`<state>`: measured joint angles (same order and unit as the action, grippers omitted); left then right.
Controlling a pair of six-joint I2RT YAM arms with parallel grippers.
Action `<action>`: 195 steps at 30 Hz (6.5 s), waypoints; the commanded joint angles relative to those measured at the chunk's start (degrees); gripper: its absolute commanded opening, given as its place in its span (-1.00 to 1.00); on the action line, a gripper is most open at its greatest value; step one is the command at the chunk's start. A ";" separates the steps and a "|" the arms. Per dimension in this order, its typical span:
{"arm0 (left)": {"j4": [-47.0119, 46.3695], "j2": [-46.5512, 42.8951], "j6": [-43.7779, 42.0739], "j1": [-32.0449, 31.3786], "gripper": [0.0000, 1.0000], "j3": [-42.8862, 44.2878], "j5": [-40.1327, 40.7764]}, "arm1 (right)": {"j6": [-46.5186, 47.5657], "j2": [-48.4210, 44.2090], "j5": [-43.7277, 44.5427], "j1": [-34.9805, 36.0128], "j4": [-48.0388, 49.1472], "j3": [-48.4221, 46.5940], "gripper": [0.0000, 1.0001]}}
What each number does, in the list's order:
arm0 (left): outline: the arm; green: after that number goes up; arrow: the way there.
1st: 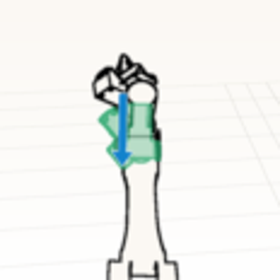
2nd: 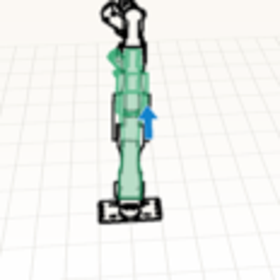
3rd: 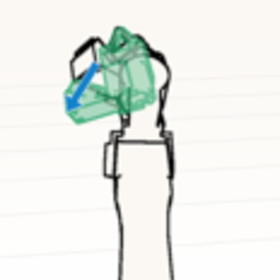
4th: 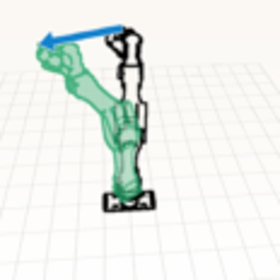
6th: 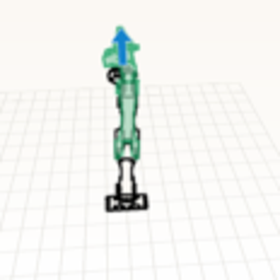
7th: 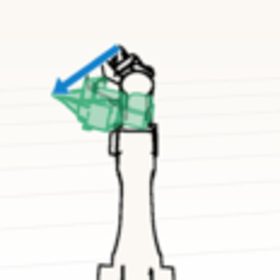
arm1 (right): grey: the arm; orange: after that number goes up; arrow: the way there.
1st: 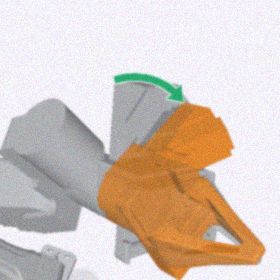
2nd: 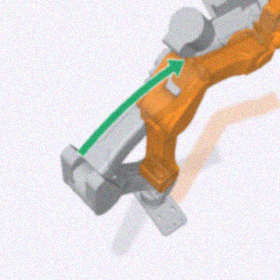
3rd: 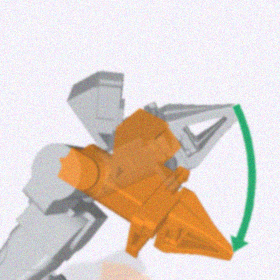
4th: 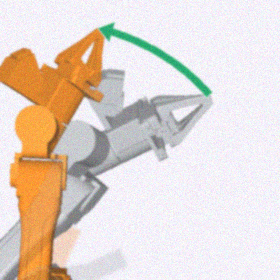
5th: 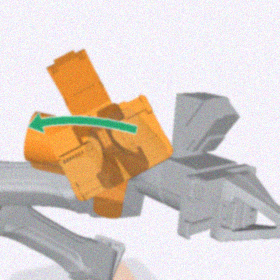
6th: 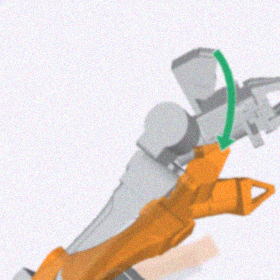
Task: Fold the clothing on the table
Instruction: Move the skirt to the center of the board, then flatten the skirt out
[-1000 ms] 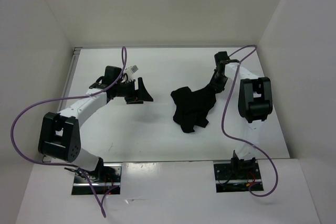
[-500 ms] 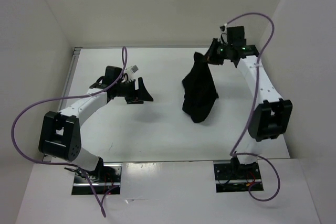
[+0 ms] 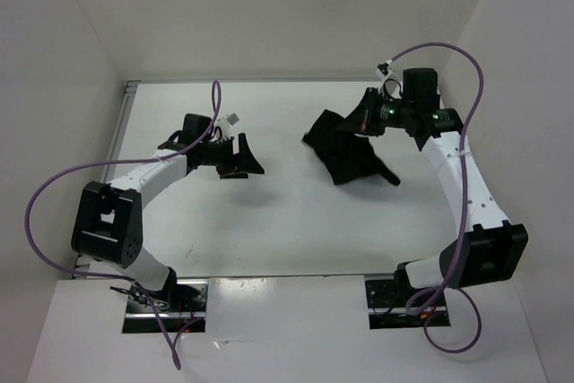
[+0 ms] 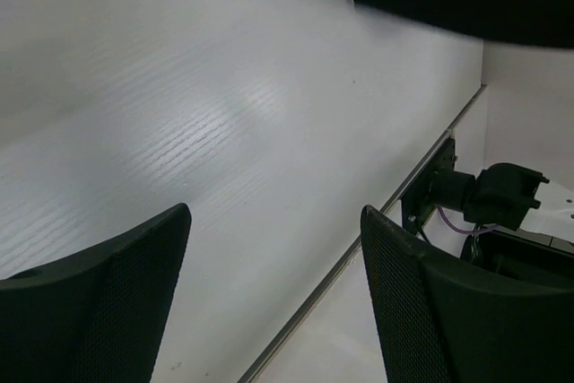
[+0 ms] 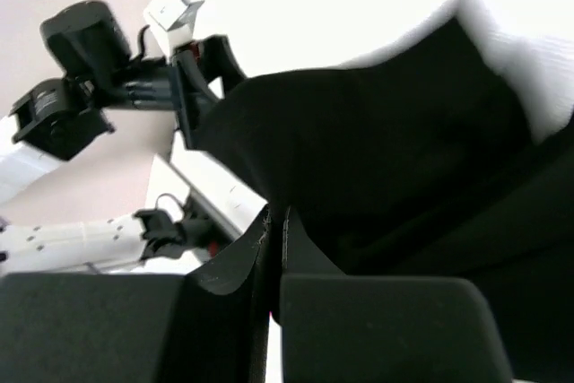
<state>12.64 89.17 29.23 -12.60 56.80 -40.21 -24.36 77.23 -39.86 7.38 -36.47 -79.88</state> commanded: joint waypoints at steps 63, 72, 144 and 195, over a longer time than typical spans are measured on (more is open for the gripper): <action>-28.72 45.48 6.98 -17.11 0.38 36.98 0.29 | -13.79 0.03 58.23 -8.61 -6.60 2.09 -0.07; -28.91 53.21 11.11 -19.83 0.12 45.50 1.01 | -12.12 -1.65 59.46 -8.61 -7.83 1.04 -0.07; -3.86 32.56 0.56 1.44 -1.00 19.32 12.43 | 11.79 52.14 18.32 3.79 2.81 -17.34 -0.24; -3.94 31.77 0.03 6.62 -1.00 18.79 9.89 | 6.78 43.08 39.50 0.09 2.02 -13.82 -1.00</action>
<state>6.94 119.92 31.68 -7.97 75.77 -32.64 -18.26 122.89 -6.17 8.93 -34.11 -94.56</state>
